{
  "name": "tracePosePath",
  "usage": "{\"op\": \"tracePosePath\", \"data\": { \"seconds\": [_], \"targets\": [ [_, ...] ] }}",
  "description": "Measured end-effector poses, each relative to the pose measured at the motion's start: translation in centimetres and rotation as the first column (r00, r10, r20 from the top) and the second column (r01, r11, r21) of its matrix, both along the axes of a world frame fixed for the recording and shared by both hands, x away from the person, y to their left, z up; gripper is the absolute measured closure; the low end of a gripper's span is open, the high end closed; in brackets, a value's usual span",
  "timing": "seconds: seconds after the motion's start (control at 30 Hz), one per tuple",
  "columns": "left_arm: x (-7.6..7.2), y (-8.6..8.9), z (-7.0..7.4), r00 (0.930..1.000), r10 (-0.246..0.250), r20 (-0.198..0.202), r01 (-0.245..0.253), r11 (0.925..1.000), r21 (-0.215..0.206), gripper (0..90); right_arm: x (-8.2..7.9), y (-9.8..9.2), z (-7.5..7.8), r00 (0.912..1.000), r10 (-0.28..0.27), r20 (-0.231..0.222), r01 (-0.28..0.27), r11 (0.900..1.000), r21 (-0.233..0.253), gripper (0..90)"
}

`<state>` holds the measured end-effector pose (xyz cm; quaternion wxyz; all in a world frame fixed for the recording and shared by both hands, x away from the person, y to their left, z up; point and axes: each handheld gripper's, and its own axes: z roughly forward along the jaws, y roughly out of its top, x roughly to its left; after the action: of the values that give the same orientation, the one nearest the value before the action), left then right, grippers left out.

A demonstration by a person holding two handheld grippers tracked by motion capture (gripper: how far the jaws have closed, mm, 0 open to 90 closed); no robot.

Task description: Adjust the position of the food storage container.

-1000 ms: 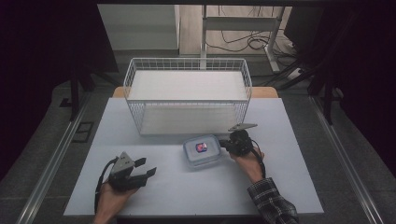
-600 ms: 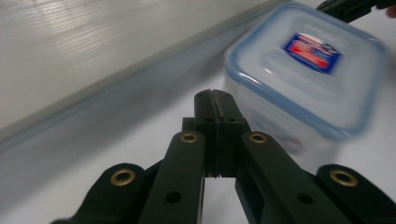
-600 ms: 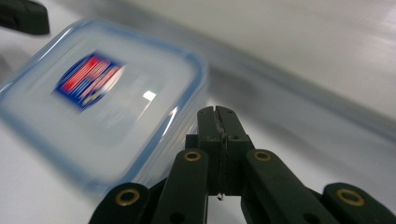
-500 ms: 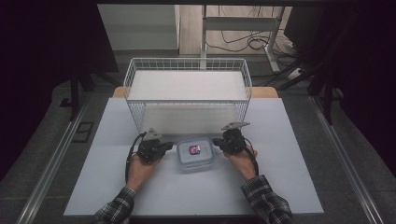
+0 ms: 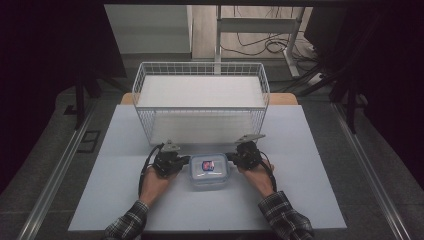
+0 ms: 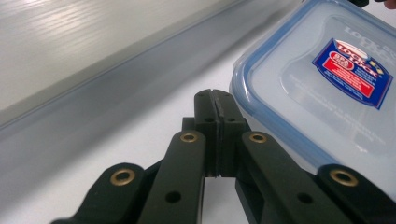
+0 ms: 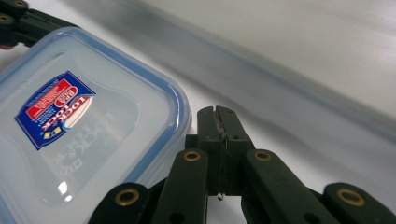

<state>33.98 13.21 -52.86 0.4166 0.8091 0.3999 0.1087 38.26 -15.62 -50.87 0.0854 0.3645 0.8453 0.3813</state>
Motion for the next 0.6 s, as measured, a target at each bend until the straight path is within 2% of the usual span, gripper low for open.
{"op": "tracePosePath", "data": {
  "seconds": [0.03, 0.07, 0.3, 0.47, 0.57, 0.6],
  "targets": [
    [-0.2, -0.1, 0.1, 1.0000, 0.001, -0.002, -0.001, 1.0000, 0.003, 89.9, -0.3, 0.0, 0.0, 1.0000, 0.002, -0.005, -0.002, 1.000, 0.005, 89.1],
    [-0.5, -0.2, 0.2, 0.9999, -0.010, 0.004, 0.010, 0.9997, 0.023, 89.9, -0.9, 0.0, 0.1, 0.9998, -0.003, -0.018, 0.003, 1.000, 0.007, 89.1],
    [-1.7, -0.4, 0.2, 0.9993, -0.034, -0.014, 0.034, 0.9988, 0.035, 89.9, -2.8, -0.2, 0.0, 0.9991, 0.014, -0.039, -0.015, 1.000, -0.017, 88.9],
    [-2.6, -0.3, 0.2, 0.9987, -0.039, -0.033, 0.041, 0.9986, 0.034, 89.9, -3.9, -0.3, 0.0, 0.9984, 0.025, -0.050, -0.025, 1.000, -0.013, 88.2],
    [-3.0, 0.1, 0.5, 0.9993, -0.027, -0.026, 0.028, 0.9990, 0.034, 87.3, -4.1, -0.3, 0.0, 0.9986, 0.027, -0.045, -0.029, 0.999, -0.025, 86.2],
    [-3.3, 0.5, 0.7, 0.9997, -0.015, -0.018, 0.015, 0.9993, 0.035, 87.3, -4.3, -0.4, 0.2, 0.9993, 0.025, -0.028, -0.025, 0.999, -0.028, 84.0]
  ]
}}
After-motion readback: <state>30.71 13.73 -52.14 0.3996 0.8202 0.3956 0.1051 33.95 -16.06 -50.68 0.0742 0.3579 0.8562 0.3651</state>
